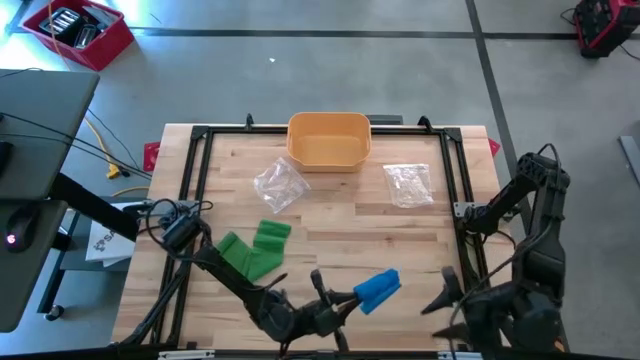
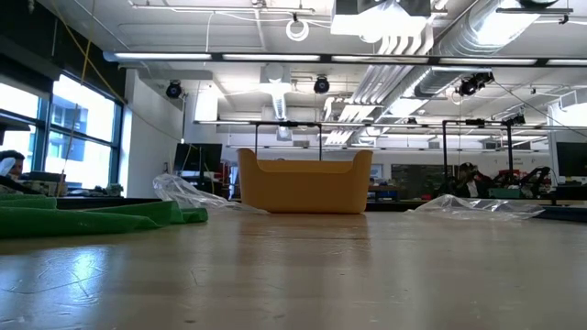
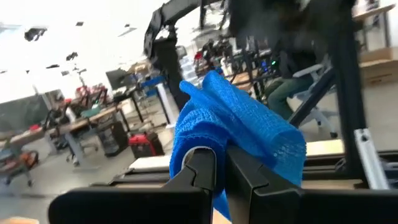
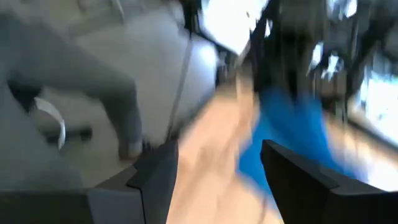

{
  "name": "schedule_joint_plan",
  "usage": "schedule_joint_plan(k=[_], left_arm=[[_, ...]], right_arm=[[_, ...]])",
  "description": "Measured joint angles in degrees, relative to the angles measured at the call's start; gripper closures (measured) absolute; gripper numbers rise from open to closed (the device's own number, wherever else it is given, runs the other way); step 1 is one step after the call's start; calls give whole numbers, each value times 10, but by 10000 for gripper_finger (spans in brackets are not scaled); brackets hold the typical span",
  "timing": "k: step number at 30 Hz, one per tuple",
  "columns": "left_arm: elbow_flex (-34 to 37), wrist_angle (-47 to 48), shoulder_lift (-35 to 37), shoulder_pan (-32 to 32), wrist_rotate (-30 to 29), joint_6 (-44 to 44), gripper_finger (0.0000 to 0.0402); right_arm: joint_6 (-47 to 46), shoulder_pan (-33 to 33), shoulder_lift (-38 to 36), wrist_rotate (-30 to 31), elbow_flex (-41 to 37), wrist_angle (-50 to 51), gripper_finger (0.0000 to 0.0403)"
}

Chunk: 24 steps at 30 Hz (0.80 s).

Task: Roll bandage
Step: Roll the blue bandage

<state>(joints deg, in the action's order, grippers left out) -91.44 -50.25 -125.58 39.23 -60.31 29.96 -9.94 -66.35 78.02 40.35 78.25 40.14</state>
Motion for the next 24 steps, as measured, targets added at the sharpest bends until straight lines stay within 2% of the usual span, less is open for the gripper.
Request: schedule_joint_plan(k=[3,7,10,14,19,21,24], left_arm=[[0,-34,0,10,28,37,390],[0,-63,0,20,91,72,390],[0,-68,0,25,131,76,390],[1,-77,0,26,161,76,390],[1,-99,0,26,190,77,390],[1,-101,0,26,203,77,390],[1,-101,0,24,208,70,390]], right_arm=[[-99,1,0,30,-27,69,183],[-120,1,0,119,-74,28,189],[-57,-5,0,143,-91,-77,197],[81,-14,0,94,-98,-226,212],[181,-21,13,77,-98,-293,233],[198,-18,26,97,-98,-308,242],[227,-12,44,163,-98,-336,254]])
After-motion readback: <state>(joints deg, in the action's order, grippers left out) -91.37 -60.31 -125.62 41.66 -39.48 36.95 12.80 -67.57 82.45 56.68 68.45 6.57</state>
